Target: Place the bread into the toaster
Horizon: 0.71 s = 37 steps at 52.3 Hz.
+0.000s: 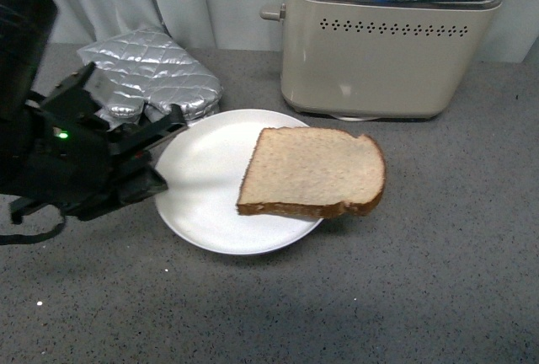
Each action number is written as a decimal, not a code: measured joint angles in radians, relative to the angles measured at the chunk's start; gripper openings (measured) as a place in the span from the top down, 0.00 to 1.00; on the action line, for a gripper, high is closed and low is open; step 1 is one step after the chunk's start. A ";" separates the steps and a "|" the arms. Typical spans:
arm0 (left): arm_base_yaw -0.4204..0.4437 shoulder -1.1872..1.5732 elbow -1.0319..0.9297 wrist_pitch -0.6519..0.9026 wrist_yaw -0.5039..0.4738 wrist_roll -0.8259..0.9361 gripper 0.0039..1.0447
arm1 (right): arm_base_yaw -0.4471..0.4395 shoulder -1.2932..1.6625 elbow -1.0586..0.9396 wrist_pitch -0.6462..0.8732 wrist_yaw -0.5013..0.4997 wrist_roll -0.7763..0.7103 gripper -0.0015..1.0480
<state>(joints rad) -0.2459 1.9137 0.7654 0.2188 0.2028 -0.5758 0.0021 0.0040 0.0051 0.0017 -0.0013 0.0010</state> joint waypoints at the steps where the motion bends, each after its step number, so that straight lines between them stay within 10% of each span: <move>1: -0.015 0.014 0.012 0.005 -0.003 -0.011 0.97 | 0.000 0.000 0.000 0.000 0.000 0.000 0.09; 37: -0.313 0.340 0.403 -0.073 -0.045 -0.184 0.97 | 0.000 0.000 0.000 0.000 0.000 0.000 0.09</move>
<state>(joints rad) -0.5587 2.2532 1.1683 0.1459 0.1577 -0.7597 0.0021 0.0040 0.0051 0.0017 -0.0013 0.0010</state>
